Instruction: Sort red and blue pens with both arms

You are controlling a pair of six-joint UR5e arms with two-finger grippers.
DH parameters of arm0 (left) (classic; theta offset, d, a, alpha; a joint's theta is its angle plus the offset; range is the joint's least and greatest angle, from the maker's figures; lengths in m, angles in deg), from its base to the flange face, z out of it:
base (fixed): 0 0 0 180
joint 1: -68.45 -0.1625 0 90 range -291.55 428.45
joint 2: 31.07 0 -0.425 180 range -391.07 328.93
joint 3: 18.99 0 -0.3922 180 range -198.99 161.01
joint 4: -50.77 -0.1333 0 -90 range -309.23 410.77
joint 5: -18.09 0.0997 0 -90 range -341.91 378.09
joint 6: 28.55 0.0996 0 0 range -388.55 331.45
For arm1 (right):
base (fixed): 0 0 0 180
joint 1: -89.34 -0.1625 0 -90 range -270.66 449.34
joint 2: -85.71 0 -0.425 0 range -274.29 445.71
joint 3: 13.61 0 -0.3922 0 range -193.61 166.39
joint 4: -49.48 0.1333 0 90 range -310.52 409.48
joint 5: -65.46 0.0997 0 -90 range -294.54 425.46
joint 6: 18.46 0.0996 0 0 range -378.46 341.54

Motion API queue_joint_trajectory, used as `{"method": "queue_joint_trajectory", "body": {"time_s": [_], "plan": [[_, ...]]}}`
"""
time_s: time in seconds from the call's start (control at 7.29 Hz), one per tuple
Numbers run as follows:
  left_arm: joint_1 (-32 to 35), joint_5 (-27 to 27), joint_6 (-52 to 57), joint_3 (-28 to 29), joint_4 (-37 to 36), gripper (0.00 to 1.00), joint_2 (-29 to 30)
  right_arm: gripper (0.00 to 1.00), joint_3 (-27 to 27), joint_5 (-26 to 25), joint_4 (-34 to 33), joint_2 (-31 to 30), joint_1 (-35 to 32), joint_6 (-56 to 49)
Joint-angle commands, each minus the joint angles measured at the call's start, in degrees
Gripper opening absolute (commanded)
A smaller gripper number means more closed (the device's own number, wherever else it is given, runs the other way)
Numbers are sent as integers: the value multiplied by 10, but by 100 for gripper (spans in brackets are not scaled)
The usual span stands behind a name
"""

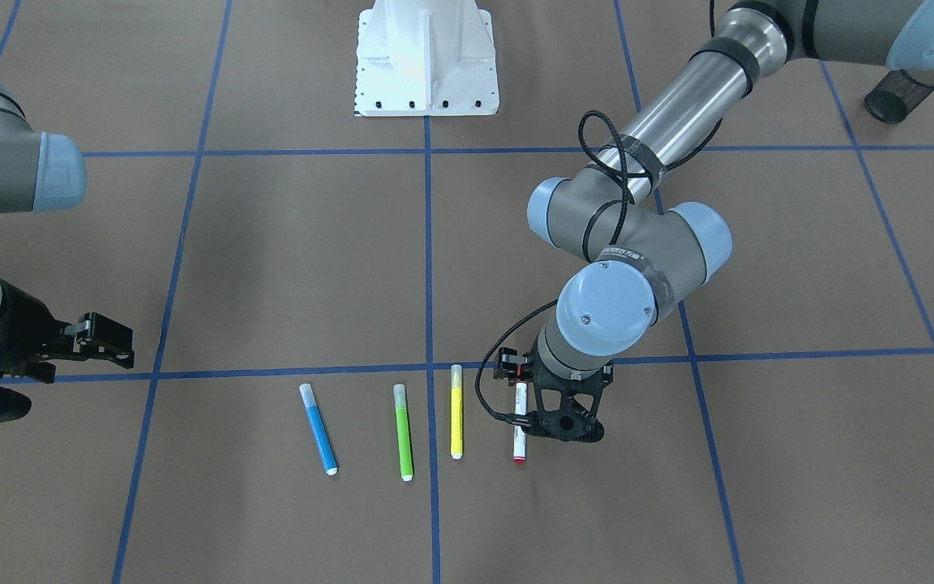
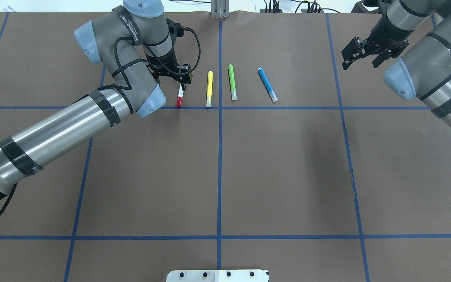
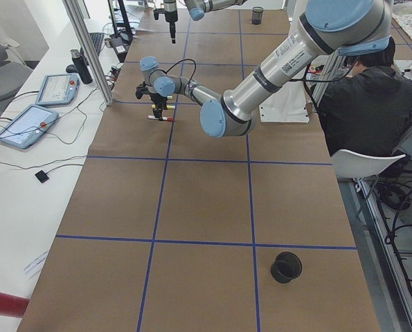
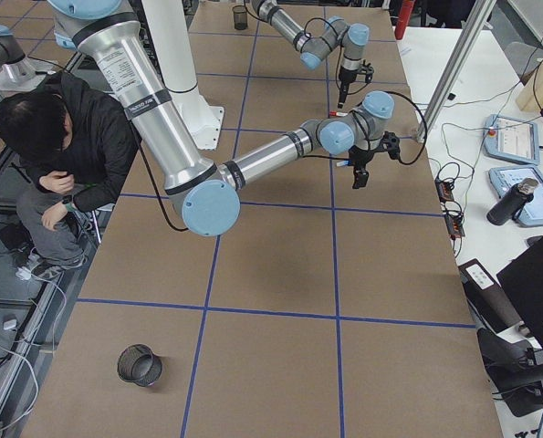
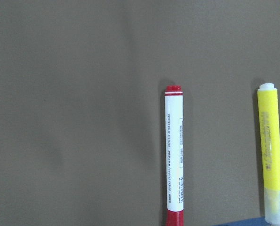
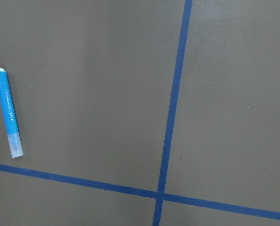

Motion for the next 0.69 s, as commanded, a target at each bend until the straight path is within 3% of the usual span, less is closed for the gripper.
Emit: {"method": "queue_joint_trajectory", "body": {"time_s": [0.0,0.55], "plan": [[-11,13,-9,16,27,82,0,100,-13,0,0,14,2,4],[-19,13,-33,21,55,69,0,100,-14,-1,2,14,4,15]]}}
